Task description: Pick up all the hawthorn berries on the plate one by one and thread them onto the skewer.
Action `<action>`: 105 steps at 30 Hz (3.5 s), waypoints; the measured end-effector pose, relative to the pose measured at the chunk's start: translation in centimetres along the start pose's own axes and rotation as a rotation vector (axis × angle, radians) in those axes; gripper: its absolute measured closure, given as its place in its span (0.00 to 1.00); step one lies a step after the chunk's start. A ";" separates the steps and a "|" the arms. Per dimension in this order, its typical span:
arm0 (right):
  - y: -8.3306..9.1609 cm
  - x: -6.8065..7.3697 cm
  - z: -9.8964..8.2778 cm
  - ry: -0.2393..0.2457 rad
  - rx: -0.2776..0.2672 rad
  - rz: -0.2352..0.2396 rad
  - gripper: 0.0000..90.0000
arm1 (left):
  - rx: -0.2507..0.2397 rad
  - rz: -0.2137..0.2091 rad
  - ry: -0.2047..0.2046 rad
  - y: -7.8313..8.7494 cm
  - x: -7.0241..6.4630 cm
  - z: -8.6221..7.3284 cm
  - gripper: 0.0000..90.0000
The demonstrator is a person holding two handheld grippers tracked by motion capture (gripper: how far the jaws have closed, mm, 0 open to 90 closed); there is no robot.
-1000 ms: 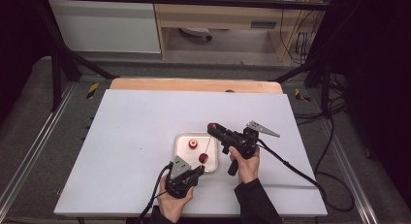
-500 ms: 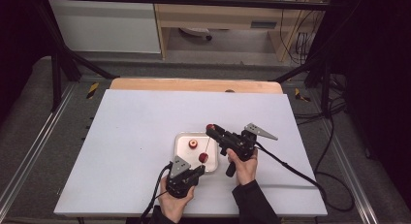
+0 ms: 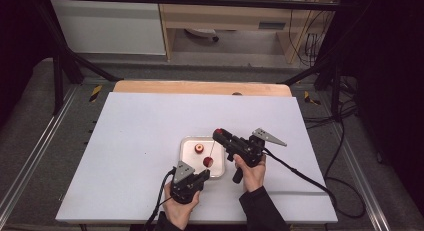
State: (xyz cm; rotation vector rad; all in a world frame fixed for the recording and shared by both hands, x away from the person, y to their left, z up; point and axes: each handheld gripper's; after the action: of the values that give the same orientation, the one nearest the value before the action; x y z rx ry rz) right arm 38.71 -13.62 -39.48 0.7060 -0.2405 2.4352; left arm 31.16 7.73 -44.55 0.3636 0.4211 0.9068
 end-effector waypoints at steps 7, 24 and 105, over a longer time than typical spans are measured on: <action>0.0 -0.3 0.1 0.010 0.070 0.007 0.69 | 0.012 0.036 -0.057 0.1 0.1 0.0 0.98; -0.2 0.2 -1.3 -0.006 0.129 0.039 0.69 | -0.018 0.034 -0.048 0.0 0.2 1.0 0.98; -11.7 -1.9 0.6 0.551 1.043 -0.114 0.16 | 0.019 0.106 -0.080 5.9 8.6 -1.4 0.98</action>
State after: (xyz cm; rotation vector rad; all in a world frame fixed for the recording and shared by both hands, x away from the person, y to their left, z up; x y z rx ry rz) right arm 47.09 -5.20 -39.91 0.3707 1.3095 2.4115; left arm 31.22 18.26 -44.64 0.4410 0.3397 0.9888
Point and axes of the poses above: each handheld gripper's, and its own axes: y roughly backward along the jaws, z roughly out of its top, x roughly to its left, and after that the axes turned 4 degrees about z, right-handed
